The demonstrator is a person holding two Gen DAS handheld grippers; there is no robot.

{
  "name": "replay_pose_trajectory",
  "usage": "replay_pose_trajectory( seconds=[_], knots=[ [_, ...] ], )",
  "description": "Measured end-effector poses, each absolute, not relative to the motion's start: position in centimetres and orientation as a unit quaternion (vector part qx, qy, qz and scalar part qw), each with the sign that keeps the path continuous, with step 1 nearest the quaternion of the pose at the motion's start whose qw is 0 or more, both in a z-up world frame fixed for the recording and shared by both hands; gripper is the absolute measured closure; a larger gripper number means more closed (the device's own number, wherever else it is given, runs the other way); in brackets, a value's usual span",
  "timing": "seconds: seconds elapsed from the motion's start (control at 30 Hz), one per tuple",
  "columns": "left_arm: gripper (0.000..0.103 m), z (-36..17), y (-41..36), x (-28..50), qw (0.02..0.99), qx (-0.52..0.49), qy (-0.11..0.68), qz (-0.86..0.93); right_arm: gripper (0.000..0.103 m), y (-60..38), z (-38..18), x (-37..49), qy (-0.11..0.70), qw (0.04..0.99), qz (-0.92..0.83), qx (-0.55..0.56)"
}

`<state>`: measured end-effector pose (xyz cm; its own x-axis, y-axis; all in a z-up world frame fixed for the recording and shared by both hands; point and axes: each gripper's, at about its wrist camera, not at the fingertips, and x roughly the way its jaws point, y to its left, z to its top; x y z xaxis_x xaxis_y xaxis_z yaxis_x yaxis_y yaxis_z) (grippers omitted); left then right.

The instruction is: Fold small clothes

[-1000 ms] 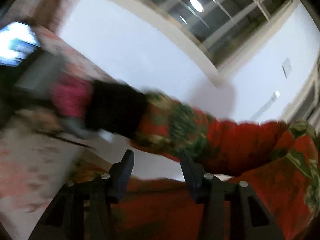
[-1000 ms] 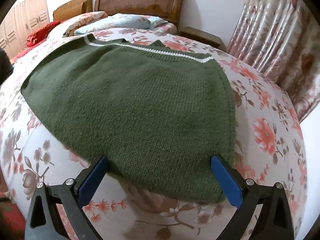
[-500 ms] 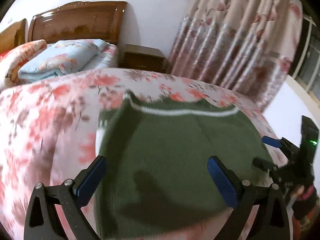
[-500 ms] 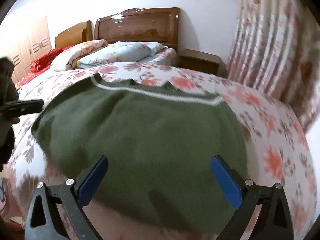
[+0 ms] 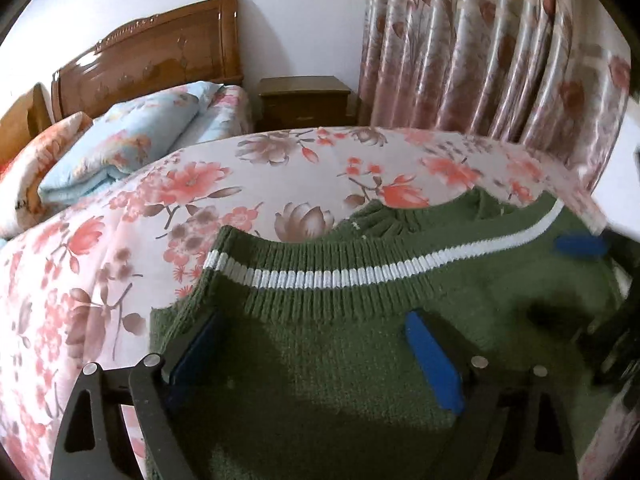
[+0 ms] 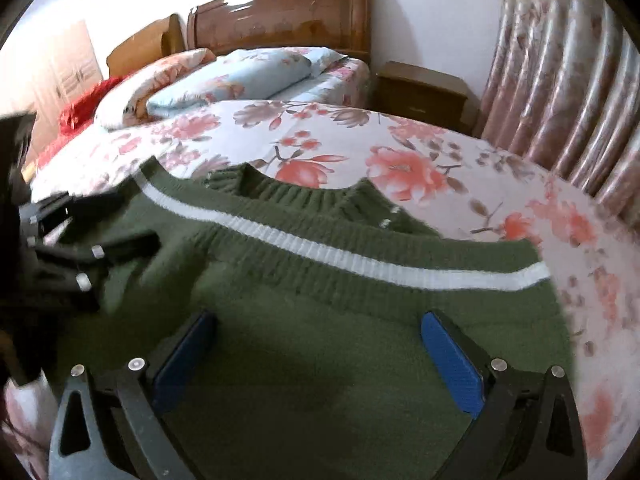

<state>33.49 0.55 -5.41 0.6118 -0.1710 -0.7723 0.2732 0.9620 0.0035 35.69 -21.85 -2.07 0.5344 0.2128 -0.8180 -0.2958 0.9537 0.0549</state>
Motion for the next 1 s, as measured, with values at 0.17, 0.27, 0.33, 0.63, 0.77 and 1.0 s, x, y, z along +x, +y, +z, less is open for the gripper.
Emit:
replay_pose_trajectory(
  seconds=[0.17, 0.27, 0.33, 0.63, 0.77, 1.0],
  knots=[
    [0.008, -5.8, 0.5, 33.4, 0.893, 0.055, 0.43, -0.122, 0.0, -26.6, -1.5, 38.0, 0.457, 0.884, 0.097, 0.016],
    [0.008, -5.7, 0.6, 33.4, 0.892, 0.052, 0.431, -0.123, 0.0, -27.7, -2.5, 38.6, 0.468, 0.877, 0.101, 0.034],
    [0.008, -5.8, 0.6, 33.4, 0.893, 0.052, 0.43, -0.124, 0.0, -27.4, -2.5, 38.3, 0.46, 0.883, 0.09, 0.024],
    [0.008, -5.7, 0.8, 33.4, 0.895, 0.042, 0.428, -0.121, 0.0, -27.1, -1.4, 36.2, 0.422, 0.899, 0.112, 0.022],
    [0.008, -5.7, 0.8, 33.5, 0.895, 0.041, 0.428, -0.12, 0.0, -28.1, 0.8, 32.4, 0.397, 0.906, 0.124, 0.076],
    [0.008, -5.6, 0.5, 32.9, 0.9, 0.049, 0.42, -0.107, 0.0, -25.9, -0.5, 27.5, 0.42, 0.897, 0.135, 0.03]
  ],
)
